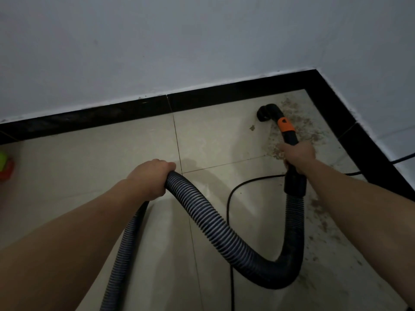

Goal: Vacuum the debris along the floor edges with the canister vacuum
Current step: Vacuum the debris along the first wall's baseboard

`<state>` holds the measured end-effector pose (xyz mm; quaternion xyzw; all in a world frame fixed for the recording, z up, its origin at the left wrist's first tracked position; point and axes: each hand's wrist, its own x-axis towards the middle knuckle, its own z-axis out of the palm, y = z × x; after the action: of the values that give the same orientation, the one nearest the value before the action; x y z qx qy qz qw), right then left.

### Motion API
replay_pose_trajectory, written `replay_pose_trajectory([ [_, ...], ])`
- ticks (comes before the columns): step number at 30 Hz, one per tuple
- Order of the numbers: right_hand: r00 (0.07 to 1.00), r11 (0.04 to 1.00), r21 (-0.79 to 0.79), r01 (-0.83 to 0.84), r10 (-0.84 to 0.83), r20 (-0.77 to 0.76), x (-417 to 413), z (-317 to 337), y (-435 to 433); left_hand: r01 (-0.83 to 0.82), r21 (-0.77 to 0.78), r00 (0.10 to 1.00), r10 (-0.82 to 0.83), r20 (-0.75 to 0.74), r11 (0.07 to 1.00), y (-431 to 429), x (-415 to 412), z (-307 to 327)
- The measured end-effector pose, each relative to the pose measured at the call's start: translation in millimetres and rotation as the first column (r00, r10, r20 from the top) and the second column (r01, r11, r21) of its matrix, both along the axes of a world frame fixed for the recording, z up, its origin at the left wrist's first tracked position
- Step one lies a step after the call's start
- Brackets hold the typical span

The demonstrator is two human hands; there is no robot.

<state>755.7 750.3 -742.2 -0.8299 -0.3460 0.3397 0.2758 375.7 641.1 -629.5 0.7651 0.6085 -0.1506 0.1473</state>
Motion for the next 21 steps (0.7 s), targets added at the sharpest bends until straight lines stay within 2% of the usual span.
replay_pose_trajectory([
  [5, 0.990, 0.992, -0.037, -0.118, 0.120, 0.069, -4.7, 11.1, -17.5, 0.001, 0.012, 1.000, -0.001, -0.002, 1.000, 2.2, -3.3, -3.3],
  [10, 0.955, 0.958, -0.117, -0.262, 0.275, 0.113, -12.7, 10.6, -92.0, 0.117, -0.060, 0.992, -0.119, -0.029, 0.991, 4.2, 16.2, -3.7],
  [12, 0.952, 0.952, -0.128, -0.279, 0.291, 0.091, -11.3, 13.2, -99.4, 0.145, -0.067, 0.989, -0.147, -0.025, 0.987, 6.5, 26.1, -4.6],
  [17, 0.975, 0.981, -0.055, -0.186, 0.191, 0.110, -4.2, 29.1, -55.6, 0.111, -0.040, 0.994, -0.112, -0.005, 0.993, 11.7, 31.3, -3.4],
  [21, 0.951, 0.951, -0.084, -0.297, 0.303, 0.062, -20.0, 28.1, -91.1, 0.095, -0.022, 0.995, -0.095, -0.028, 0.995, 10.9, 20.8, -2.7],
])
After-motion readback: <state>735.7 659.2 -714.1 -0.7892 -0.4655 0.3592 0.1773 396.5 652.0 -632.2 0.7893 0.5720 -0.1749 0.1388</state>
